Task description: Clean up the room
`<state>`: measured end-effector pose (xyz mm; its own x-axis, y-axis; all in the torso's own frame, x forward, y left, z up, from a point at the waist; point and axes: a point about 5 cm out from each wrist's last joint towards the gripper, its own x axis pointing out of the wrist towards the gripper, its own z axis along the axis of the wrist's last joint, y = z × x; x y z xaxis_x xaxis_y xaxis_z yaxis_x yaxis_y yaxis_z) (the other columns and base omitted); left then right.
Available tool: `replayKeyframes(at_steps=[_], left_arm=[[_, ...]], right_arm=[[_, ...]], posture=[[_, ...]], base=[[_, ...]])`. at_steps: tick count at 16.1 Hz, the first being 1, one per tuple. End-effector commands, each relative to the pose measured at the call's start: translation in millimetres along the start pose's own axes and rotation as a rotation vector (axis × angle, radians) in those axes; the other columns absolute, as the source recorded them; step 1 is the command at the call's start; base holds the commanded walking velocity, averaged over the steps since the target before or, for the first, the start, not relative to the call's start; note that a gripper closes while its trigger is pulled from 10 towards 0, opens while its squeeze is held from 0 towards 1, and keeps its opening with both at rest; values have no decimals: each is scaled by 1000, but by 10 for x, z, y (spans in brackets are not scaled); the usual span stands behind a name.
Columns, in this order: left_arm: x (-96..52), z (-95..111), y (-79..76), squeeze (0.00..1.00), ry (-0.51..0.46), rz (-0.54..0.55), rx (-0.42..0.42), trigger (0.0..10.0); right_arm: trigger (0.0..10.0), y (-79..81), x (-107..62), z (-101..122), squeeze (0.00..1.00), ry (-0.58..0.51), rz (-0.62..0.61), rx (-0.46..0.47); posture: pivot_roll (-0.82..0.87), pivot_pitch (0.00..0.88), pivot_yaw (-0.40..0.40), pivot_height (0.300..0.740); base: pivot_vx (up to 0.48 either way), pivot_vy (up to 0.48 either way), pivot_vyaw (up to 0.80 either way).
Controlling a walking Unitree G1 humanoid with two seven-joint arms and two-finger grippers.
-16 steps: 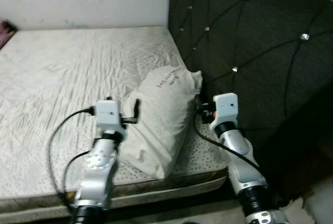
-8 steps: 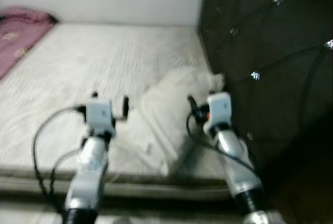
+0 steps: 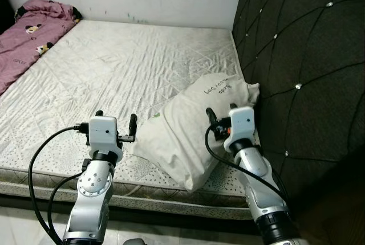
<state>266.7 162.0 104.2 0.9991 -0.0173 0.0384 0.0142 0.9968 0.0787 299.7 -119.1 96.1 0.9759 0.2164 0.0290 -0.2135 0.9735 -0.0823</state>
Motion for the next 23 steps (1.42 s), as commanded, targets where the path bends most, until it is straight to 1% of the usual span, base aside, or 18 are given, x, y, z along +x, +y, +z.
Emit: replayKeyframes(at_steps=[1,3,5,6,13,17,22,23], left_arm=[[-14,29,18,0,-6,-6,-24,10000],[-16,51,34,0,-4,7,-26,10000],[-43,8,70,0,38,46,-55,10000],[-42,4,74,0,42,47,-59,10000],[-17,12,44,0,50,36,-52,10000],[-12,2,79,0,58,70,-65,10000],[-5,-9,87,0,68,74,-68,10000],[-6,-10,93,0,68,77,-68,10000]], right_arm=[[10000,-16,4,67,0,-20,-12,15],[10000,-15,-11,84,0,-21,-11,25],[10000,-7,-39,74,0,-14,-1,44],[10000,-6,-38,72,0,-12,0,44],[10000,-12,-29,87,0,-10,15,49],[10000,-15,-18,87,0,-8,18,44],[10000,-8,5,79,0,-1,28,43],[10000,1,10,78,0,-1,30,43]], posture=[[47,12,-2,740],[46,27,-6,740],[48,33,-8,740],[51,36,-10,740],[48,23,-13,660],[49,21,-15,660],[55,28,-21,660],[59,17,-24,660]], base=[[0,0,0],[0,0,0],[0,0,0],[0,0,0],[0,0,0],[0,0,0],[0,0,0],[0,0,0]])
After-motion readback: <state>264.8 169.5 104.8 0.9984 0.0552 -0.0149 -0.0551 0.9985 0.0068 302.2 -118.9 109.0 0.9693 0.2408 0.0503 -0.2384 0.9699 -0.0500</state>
